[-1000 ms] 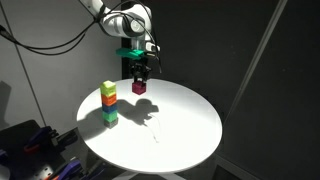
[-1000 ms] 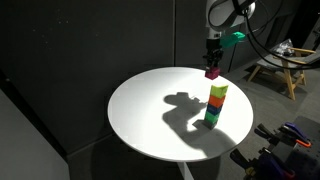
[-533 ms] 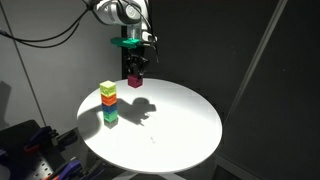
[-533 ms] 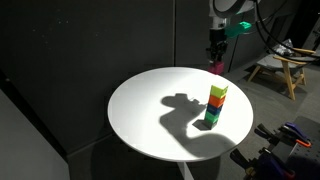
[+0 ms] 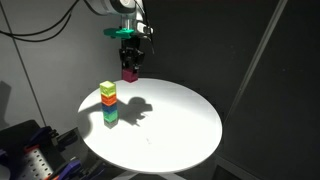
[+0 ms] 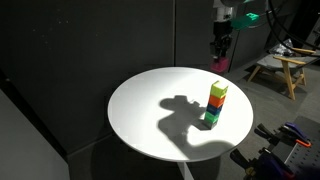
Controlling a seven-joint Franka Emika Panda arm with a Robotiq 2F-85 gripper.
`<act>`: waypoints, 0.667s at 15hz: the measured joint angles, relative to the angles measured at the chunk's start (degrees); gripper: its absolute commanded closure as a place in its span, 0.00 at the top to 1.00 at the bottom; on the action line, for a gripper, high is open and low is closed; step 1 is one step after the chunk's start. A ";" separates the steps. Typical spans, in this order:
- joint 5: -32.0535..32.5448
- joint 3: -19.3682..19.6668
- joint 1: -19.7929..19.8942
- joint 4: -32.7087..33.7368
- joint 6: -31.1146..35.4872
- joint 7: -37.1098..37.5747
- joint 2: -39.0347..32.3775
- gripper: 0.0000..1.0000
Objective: Put the maroon toy block on top of the stacked toy blocks
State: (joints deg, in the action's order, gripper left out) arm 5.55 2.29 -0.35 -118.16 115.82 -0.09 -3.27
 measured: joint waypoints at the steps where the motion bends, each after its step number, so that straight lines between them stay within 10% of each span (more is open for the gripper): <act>1: 0.00 -0.17 0.00 -0.53 -0.13 -0.01 0.68 0.28; 10: 0.00 -2.08 -0.01 -6.42 -0.34 -0.66 6.28 0.28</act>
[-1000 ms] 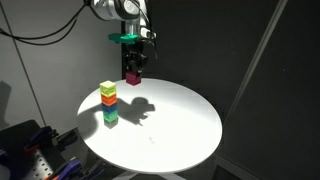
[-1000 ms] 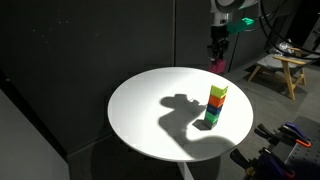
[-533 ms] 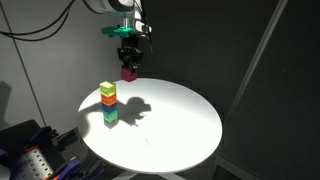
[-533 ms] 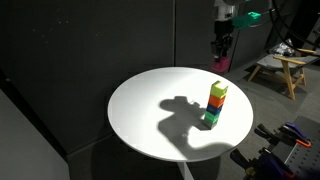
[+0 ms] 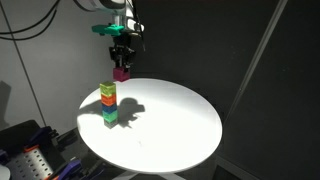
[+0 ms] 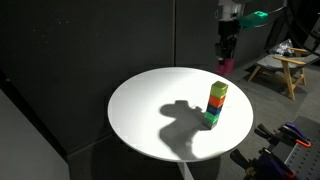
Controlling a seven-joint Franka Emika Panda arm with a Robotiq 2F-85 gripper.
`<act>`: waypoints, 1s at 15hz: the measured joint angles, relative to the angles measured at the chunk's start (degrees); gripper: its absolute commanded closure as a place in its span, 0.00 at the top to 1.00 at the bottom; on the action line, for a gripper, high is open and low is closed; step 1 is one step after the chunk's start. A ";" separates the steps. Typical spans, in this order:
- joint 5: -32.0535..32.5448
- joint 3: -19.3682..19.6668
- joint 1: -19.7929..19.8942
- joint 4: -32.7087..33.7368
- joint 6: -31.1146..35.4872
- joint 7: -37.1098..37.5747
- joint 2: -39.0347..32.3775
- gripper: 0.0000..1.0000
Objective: Put the maroon toy block on top of the stacked toy blocks
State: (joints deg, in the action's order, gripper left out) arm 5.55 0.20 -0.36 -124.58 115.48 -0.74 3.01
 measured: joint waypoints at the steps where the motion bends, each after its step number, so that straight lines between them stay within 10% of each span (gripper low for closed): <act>1: 0.00 -0.20 -0.02 -0.70 0.00 -0.25 0.62 0.28; 15: 0.00 -0.84 -0.23 -7.64 0.91 -7.59 6.65 0.28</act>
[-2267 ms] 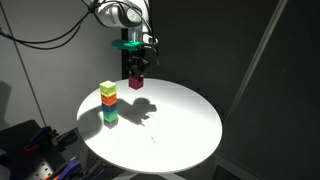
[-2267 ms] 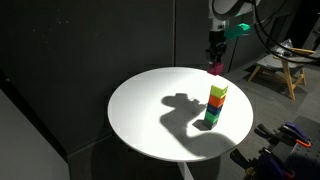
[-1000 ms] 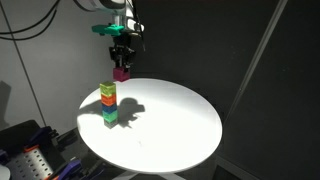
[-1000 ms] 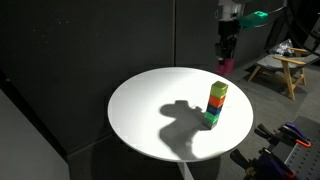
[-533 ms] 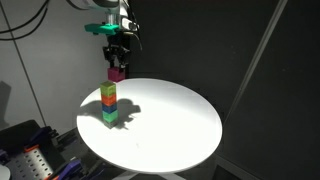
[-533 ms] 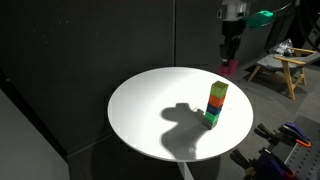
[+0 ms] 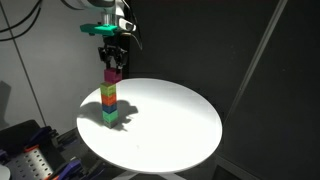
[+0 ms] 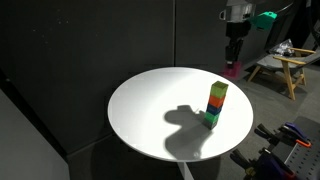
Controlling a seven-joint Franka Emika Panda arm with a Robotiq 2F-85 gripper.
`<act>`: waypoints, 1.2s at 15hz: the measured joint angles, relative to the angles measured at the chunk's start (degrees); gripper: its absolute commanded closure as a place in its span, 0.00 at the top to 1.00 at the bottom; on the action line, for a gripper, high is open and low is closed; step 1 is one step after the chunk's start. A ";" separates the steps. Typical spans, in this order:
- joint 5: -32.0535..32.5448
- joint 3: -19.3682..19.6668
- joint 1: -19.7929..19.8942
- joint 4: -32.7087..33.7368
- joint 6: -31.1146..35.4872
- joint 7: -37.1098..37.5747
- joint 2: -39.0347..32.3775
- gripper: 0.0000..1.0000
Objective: Put the maroon toy block on top of the stacked toy blocks
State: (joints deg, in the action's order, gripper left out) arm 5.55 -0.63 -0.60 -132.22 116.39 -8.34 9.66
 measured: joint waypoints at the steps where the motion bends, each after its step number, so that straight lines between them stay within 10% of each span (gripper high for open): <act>1: 0.00 0.00 -0.02 -0.30 0.08 -0.50 0.28 0.28; 18: -0.02 -1.23 -1.68 -1.59 1.60 -0.48 0.73 0.28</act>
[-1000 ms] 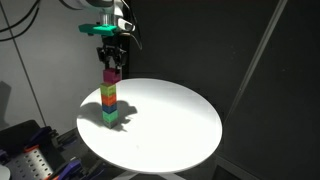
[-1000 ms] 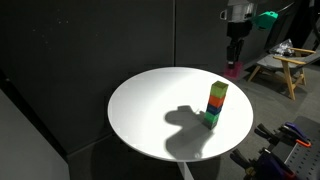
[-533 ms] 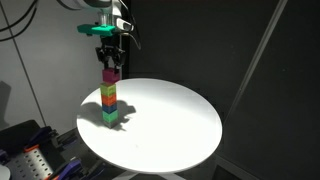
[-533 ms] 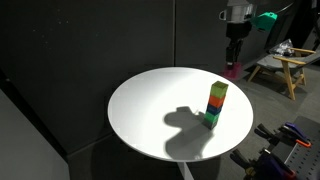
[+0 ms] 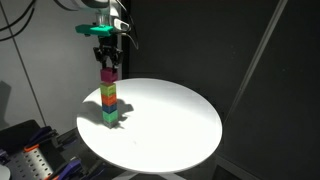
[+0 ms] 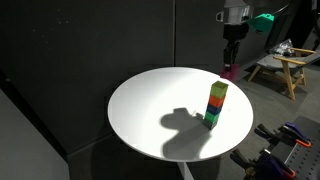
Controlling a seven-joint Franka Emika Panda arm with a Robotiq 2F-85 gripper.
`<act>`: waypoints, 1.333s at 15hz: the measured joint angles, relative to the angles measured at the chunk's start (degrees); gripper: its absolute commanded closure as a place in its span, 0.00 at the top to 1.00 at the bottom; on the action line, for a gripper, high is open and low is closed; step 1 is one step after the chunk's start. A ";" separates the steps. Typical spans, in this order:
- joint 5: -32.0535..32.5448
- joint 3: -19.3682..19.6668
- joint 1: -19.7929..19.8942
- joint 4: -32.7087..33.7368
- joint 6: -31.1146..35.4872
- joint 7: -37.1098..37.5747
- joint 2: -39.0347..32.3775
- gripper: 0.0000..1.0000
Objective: Put the maroon toy block on top of the stacked toy blocks
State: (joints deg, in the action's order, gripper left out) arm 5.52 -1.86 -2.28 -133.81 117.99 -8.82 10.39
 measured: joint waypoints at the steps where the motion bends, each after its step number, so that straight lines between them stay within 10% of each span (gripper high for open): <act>1: 0.00 -0.14 -0.07 0.00 0.15 0.13 -0.15 0.28; 20: 0.00 -2.01 -1.24 1.47 2.53 3.24 -4.00 0.28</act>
State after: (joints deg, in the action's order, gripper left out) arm 5.52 -3.87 -3.52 -132.34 120.51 -5.57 6.39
